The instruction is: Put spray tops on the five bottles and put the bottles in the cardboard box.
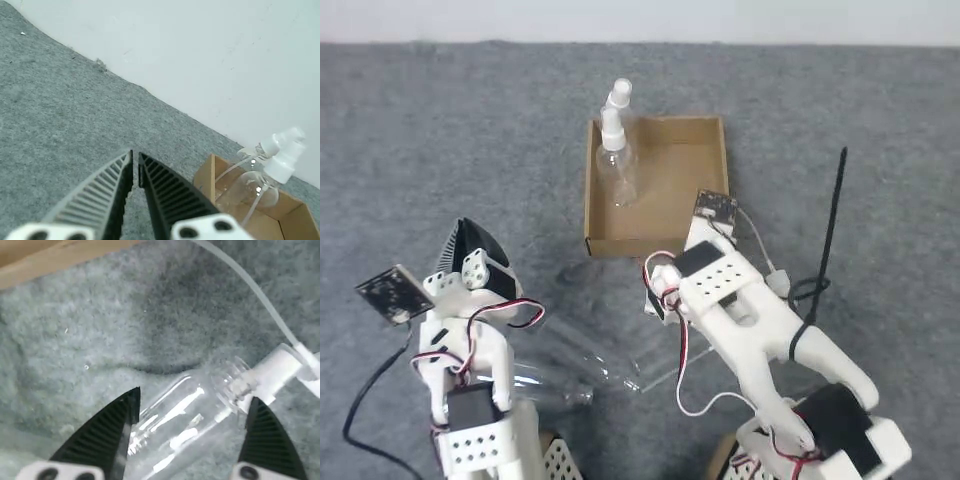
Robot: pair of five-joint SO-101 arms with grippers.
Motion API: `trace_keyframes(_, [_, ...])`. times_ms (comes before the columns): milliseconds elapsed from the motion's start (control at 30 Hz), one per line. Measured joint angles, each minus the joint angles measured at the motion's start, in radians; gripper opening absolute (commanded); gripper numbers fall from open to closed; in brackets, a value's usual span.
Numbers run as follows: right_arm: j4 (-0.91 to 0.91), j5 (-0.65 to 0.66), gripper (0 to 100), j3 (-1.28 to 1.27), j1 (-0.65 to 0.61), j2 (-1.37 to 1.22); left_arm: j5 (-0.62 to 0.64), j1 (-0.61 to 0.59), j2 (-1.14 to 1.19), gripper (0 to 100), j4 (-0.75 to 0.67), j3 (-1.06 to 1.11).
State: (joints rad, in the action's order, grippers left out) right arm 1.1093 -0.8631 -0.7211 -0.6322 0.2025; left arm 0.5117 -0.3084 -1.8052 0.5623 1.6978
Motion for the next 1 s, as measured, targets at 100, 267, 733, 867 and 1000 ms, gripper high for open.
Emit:
trace_keyframes(100, [-0.021,-0.008,19.7,-0.005,0.0,0.009,0.0,0.0,0.0,2,0.0,0.0])
trace_keyframes(267, [-0.043,-0.008,0.1,-0.006,0.005,0.012,0.0,0.0,0.0,2,0.0,0.0])
trace_keyframes(733, [-0.017,0.121,3.7,-0.005,0.006,0.012,0.0,0.0,0.0,2,0.0,0.0])
trace_keyframes(867, [0.089,0.238,3.7,0.051,0.002,0.012,0.0,0.0,0.0,2,0.0,0.0])
trace_keyframes(1000, [0.161,0.373,3.7,0.129,0.002,0.012,0.0,0.0,0.0,2,0.0,0.0])
